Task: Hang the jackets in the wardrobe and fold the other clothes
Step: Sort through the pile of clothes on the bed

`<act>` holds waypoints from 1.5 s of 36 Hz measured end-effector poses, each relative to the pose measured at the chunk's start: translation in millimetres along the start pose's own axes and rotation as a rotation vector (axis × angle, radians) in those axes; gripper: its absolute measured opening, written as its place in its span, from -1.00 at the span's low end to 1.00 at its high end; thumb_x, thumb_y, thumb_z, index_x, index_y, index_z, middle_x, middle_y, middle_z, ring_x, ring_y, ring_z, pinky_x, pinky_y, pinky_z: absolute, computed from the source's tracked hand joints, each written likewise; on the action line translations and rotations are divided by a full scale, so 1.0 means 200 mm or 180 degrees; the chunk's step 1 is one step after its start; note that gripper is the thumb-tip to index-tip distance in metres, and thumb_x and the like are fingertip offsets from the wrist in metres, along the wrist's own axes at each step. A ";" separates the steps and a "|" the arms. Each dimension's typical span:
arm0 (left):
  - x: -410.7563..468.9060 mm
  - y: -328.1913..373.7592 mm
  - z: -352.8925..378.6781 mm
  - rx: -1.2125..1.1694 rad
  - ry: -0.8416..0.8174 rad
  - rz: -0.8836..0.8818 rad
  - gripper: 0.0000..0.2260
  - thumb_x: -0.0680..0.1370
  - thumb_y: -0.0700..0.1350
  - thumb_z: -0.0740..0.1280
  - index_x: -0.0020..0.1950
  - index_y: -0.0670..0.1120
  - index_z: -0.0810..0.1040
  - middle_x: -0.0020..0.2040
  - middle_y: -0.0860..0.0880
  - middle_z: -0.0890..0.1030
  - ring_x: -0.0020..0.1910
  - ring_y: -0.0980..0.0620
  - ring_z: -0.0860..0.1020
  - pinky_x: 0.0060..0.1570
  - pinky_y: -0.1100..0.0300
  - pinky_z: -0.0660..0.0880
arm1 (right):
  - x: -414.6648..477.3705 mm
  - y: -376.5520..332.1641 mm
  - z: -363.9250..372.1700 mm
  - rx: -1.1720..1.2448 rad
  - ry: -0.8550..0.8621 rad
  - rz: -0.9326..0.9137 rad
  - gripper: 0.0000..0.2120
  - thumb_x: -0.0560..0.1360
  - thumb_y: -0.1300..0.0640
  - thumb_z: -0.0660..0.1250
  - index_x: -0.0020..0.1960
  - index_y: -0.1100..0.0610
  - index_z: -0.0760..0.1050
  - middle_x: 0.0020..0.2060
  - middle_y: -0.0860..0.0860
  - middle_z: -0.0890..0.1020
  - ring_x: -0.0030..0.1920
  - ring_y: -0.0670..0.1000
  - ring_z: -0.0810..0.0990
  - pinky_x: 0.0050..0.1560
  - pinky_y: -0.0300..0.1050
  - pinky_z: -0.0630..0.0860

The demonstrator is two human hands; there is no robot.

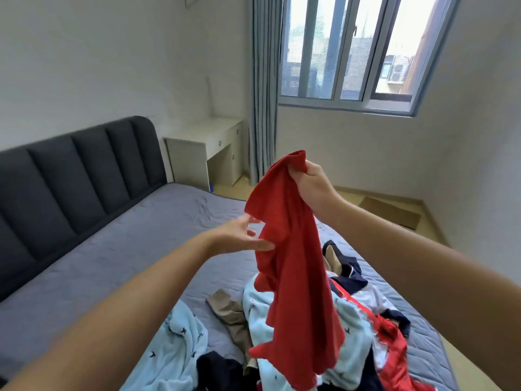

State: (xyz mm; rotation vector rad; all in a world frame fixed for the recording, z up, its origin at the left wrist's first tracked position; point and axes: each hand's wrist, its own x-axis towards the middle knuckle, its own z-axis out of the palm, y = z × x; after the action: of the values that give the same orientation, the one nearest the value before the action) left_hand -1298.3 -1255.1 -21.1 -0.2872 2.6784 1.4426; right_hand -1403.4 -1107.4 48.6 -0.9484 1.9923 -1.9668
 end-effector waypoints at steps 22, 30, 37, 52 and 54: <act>0.21 -0.21 -0.38 -0.0417 0.2289 -0.0470 -0.73 0.50 -0.32 0.24 0.10 -0.06 0.58 0.07 -0.09 0.62 0.00 -0.03 0.51 -0.05 0.28 0.38 | 0.24 0.31 0.57 -0.0071 -0.0593 0.1945 -0.74 0.58 0.36 0.03 0.05 0.27 0.48 -0.23 0.19 0.55 -0.30 0.11 0.52 -0.15 0.04 0.54; 0.31 -0.25 -0.63 0.0518 0.1431 -0.0496 -0.24 0.56 -0.30 0.21 0.56 0.02 -0.22 0.37 -0.20 0.39 0.23 -0.07 0.47 0.18 0.17 0.40 | 0.47 0.33 0.68 -0.0599 -0.1113 0.0920 -0.39 0.58 0.38 0.04 0.55 0.03 0.01 0.40 0.16 0.36 -0.04 -0.01 0.49 0.02 -0.11 0.46; 0.35 -0.65 -0.15 0.1041 0.0737 -0.1349 -0.23 0.53 -0.15 0.28 0.57 -0.08 -0.17 0.28 -0.24 0.50 0.22 -0.14 0.50 0.22 0.09 0.41 | 0.12 1.03 0.32 -0.1295 -0.1160 0.1877 -0.32 0.57 0.28 0.18 0.56 -0.05 -0.06 0.48 0.06 0.28 -0.29 -0.01 0.46 -0.46 -0.27 0.33; 0.57 -1.46 1.50 0.1403 -0.0872 -0.1376 -0.43 0.49 -0.03 0.32 0.46 -0.04 0.22 0.43 -0.05 0.25 0.34 -0.04 0.37 0.26 0.07 0.40 | -0.98 2.35 -0.44 -0.2079 -0.1086 0.3227 -0.43 0.53 0.23 0.20 0.50 0.07 0.15 0.40 0.06 0.37 0.29 0.02 0.46 0.06 -0.29 0.41; 0.61 -1.54 1.67 0.1446 -0.0917 -0.1359 -0.43 0.50 -0.02 0.30 0.47 0.00 0.19 0.43 -0.01 0.24 0.34 -0.02 0.36 0.21 0.07 0.43 | -1.05 2.48 -0.50 -0.2142 -0.1038 0.3163 -0.45 0.52 0.22 0.22 0.48 0.06 0.18 0.39 0.03 0.38 0.29 0.00 0.45 0.04 -0.31 0.39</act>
State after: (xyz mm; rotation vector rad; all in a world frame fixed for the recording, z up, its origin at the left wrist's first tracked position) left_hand -1359.2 -1157.4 -478.0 -0.5233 2.4190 0.6781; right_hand -1446.6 -948.2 -473.8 -0.1980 2.2638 -0.5984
